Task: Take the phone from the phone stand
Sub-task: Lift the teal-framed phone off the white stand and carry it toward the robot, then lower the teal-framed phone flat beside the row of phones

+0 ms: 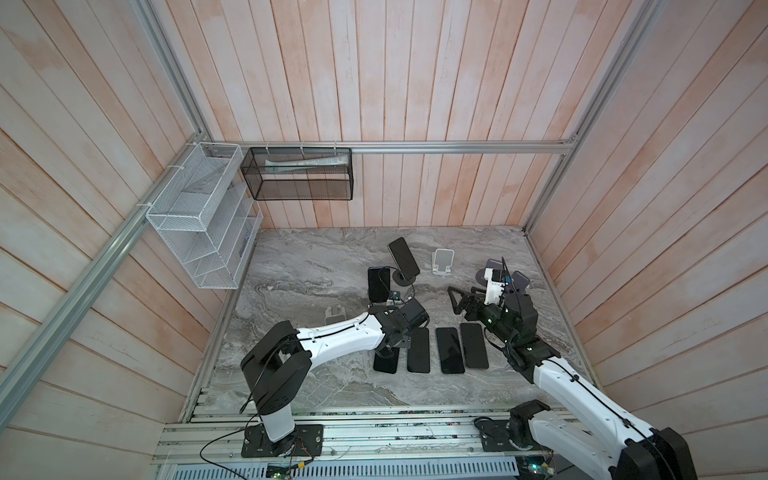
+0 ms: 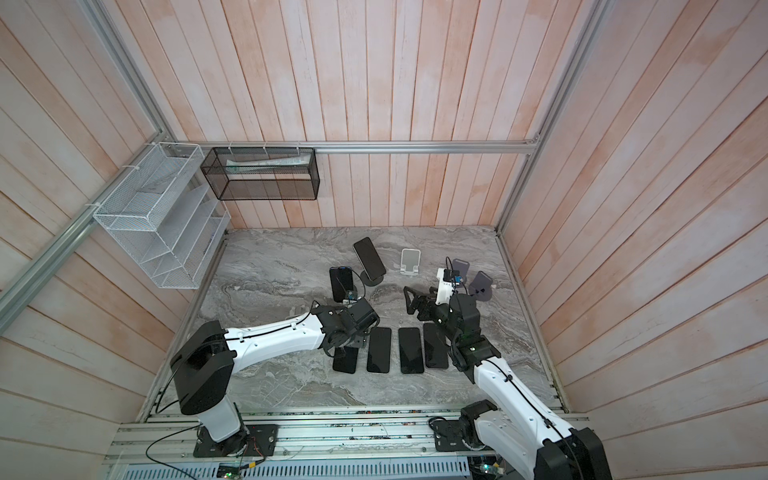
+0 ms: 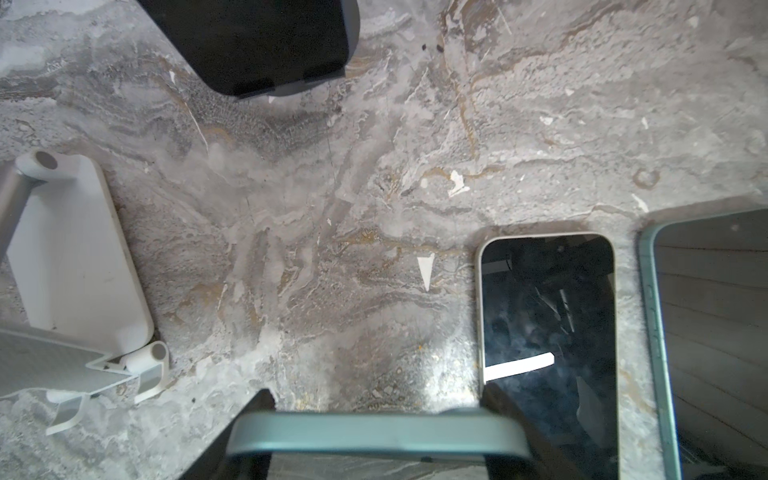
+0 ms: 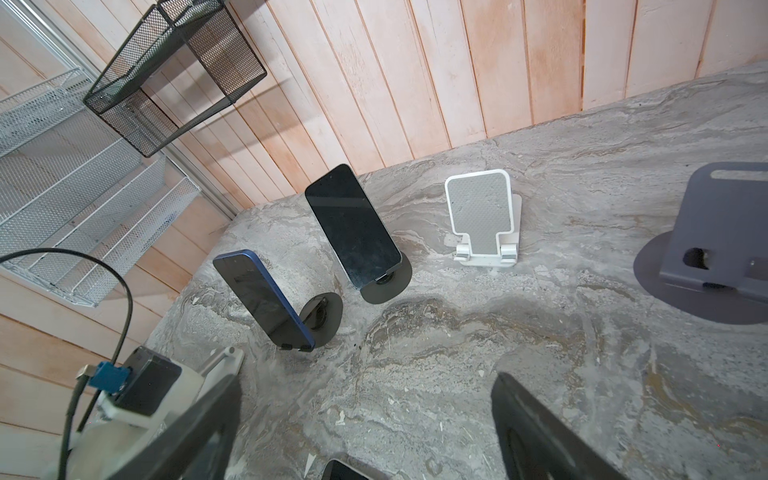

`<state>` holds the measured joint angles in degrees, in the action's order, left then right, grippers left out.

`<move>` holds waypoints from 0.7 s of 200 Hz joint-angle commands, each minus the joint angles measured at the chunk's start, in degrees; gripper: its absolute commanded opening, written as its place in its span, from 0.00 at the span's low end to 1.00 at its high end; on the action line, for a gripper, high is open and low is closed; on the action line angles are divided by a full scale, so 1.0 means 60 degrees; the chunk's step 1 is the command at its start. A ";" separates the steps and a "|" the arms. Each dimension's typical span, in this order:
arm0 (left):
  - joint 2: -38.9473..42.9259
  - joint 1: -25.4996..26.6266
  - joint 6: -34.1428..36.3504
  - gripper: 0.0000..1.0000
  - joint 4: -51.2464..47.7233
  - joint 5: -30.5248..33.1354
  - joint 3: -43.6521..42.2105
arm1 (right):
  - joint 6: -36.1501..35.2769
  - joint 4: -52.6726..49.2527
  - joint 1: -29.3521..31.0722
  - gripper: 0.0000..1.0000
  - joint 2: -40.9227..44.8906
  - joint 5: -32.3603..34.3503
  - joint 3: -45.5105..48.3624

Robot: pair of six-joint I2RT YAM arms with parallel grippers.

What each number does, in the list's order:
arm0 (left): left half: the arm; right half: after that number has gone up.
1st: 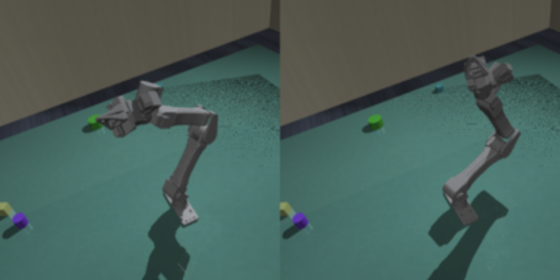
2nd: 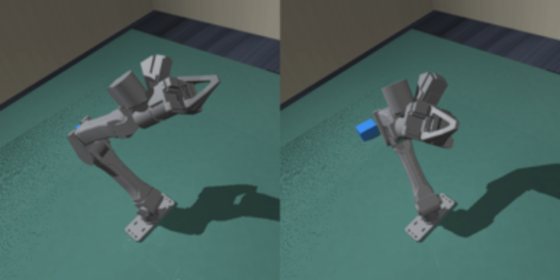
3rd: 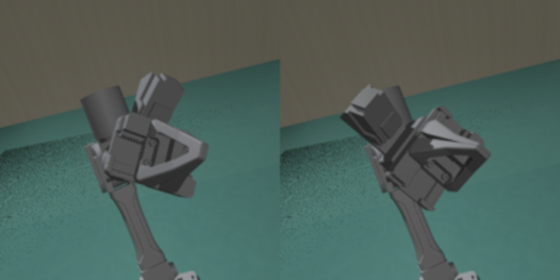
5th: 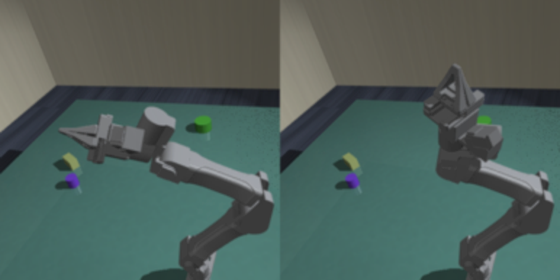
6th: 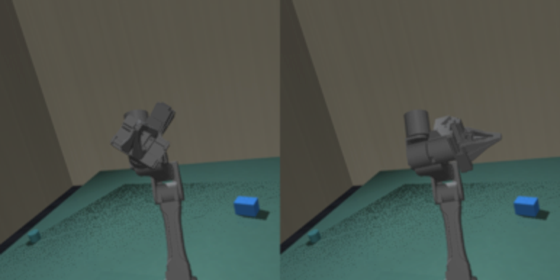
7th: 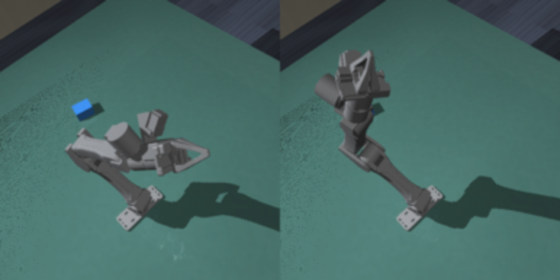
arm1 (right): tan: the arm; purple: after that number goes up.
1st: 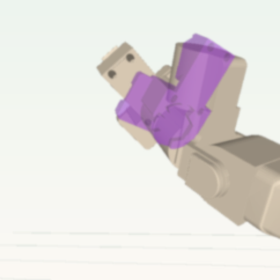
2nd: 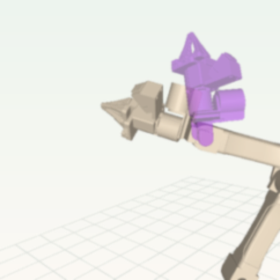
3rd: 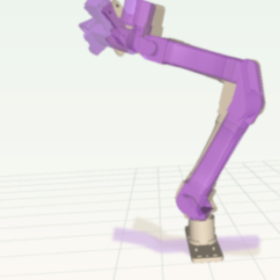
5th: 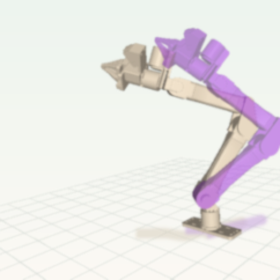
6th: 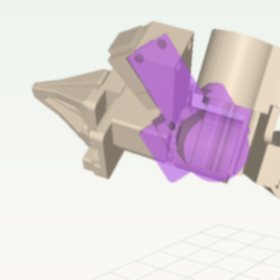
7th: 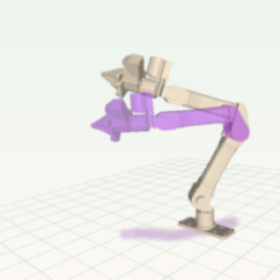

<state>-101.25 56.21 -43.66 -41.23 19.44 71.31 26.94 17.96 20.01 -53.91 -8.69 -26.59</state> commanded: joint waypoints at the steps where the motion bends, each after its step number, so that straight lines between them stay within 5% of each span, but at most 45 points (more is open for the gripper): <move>1: -0.0404 -0.0020 -0.0207 0.50 0.0296 -0.0091 0.0436 | -0.0103 -0.0052 0.0034 0.94 -0.0051 0.0042 -0.0065; 140: -0.1292 -0.0915 0.0083 0.49 0.1188 -0.0746 0.0230 | -0.0256 -0.0351 0.0034 0.94 0.0116 0.0670 -0.0109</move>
<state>-107.74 51.27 -43.72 -37.43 16.25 73.73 26.44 16.40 20.01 -54.04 -6.26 -26.59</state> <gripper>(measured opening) 0.750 0.936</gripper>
